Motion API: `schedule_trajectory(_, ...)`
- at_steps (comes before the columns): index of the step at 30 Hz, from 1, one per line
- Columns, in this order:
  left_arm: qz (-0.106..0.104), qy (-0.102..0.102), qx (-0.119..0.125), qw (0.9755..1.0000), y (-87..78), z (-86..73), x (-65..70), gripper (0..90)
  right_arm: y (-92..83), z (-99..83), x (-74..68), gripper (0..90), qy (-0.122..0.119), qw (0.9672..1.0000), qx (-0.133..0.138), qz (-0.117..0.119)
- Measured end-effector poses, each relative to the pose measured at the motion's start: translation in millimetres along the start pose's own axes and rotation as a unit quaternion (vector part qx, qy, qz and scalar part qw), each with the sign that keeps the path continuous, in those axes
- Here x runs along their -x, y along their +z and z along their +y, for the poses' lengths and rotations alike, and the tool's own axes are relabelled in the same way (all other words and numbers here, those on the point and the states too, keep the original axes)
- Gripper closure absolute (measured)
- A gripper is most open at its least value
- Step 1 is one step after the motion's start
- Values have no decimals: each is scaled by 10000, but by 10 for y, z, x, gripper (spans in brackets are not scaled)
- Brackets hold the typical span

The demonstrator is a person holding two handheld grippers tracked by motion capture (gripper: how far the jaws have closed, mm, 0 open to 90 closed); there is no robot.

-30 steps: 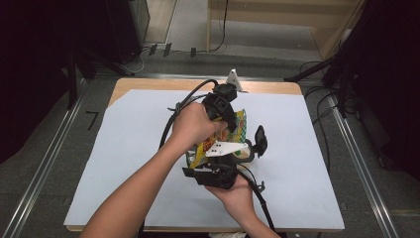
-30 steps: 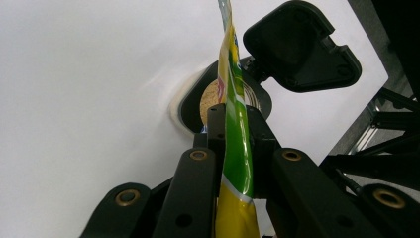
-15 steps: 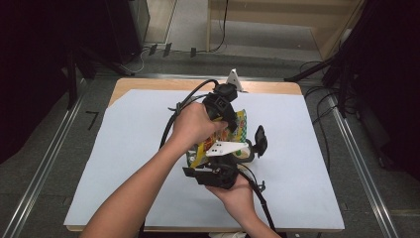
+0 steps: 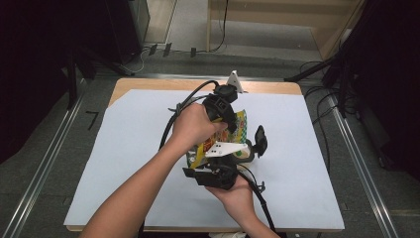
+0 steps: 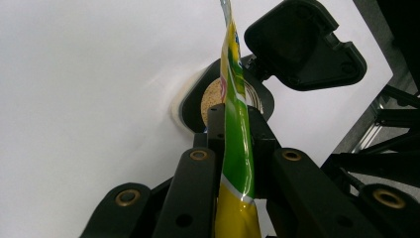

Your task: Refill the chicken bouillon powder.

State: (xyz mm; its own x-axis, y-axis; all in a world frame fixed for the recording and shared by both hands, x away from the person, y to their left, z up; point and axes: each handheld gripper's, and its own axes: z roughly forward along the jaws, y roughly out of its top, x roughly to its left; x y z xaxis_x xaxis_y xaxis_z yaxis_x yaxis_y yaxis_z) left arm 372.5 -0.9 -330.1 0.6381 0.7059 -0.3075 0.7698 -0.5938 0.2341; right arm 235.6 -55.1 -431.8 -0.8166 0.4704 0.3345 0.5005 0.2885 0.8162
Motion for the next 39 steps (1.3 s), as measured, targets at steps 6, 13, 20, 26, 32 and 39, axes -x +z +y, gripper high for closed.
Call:
schedule_trajectory(6, -6, 37, 29, 10000, -1, -16, 9, 853, 10, -17, -5, 657, -45, 10000, 49, -43)
schedule_trajectory(13, -54, 27, 140, 9999, 17, -129, -59, 853, 59, -81, -18, 645, -214, 9997, 38, -101)
schedule_trajectory(20, -170, 66, 391, 9991, -18, -284, -99, 847, 128, -143, -63, 614, -550, 9984, 22, -114)
schedule_trajectory(26, -275, 209, 593, 9976, -23, -385, -132, 836, 178, -231, -88, 551, -884, 9960, 42, -128)
schedule_trajectory(32, -470, 272, 902, 9944, -33, -488, -192, 855, 212, -289, -55, 547, -901, 9959, -41, -95)
schedule_trajectory(39, -587, 323, 1088, 9918, -28, -599, -253, 873, 247, -342, -36, 548, -968, 9951, -196, -64)
